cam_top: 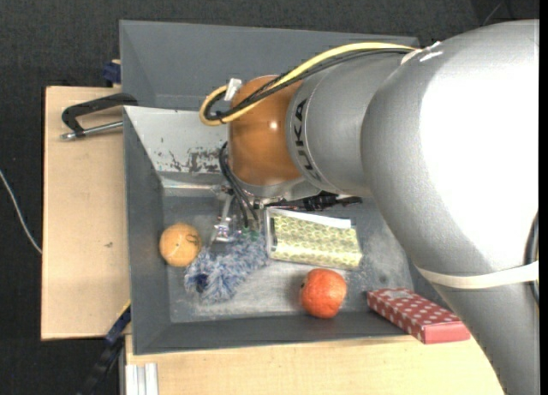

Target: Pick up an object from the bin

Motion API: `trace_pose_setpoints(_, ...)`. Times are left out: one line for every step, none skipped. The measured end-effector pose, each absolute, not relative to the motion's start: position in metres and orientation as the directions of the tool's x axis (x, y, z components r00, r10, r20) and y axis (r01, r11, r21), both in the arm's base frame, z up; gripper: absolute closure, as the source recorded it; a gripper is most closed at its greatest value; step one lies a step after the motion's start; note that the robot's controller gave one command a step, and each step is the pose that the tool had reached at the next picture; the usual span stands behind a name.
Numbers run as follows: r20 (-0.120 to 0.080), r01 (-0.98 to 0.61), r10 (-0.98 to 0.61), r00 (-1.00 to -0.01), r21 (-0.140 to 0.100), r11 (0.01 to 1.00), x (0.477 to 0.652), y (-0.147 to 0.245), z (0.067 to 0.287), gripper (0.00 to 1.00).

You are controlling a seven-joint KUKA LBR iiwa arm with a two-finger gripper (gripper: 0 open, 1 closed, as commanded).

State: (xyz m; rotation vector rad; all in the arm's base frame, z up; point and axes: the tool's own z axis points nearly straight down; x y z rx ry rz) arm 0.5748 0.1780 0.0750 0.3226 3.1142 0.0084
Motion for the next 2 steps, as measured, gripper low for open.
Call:
trace_pose_setpoints(-0.013,0.094,0.094,-0.995,0.001,0.996,0.548,0.195,0.075,0.0)
trace_pose_setpoints(-0.01,0.03,0.03,-1.0,0.001,1.0,0.534,0.207,0.074,0.0)
